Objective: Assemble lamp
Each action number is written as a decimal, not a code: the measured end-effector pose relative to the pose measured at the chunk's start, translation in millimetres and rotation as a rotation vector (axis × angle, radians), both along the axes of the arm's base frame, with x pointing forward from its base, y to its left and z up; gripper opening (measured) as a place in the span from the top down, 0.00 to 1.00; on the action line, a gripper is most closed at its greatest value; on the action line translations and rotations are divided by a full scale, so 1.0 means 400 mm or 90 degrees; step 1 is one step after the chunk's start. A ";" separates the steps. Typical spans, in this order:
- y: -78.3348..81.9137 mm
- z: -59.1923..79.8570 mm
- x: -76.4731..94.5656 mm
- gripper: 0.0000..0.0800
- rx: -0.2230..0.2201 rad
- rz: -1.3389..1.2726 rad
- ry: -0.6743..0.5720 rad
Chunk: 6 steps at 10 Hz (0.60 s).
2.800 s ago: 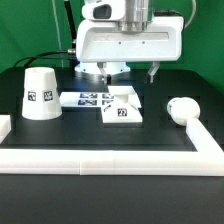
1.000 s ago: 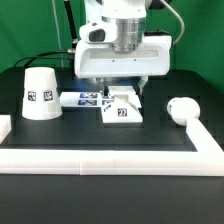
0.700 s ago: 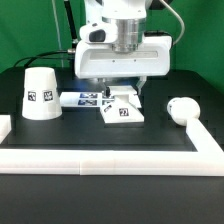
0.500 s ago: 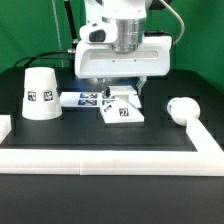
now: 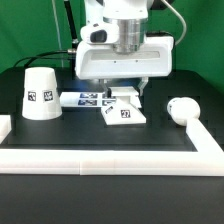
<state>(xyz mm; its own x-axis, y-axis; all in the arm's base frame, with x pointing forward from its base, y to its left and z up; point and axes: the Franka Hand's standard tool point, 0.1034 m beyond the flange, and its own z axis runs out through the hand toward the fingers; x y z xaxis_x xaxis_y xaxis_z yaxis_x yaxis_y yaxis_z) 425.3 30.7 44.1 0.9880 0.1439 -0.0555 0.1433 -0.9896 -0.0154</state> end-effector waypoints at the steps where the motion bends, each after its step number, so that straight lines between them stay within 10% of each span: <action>1: 0.010 0.000 0.026 0.33 0.001 -0.005 -0.007; 6: 0.065 0.002 0.178 0.33 0.009 -0.001 -0.049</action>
Offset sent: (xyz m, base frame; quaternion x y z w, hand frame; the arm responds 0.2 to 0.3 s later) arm 0.0400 0.0138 -0.0098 -0.0094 -0.0016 0.0343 0.9994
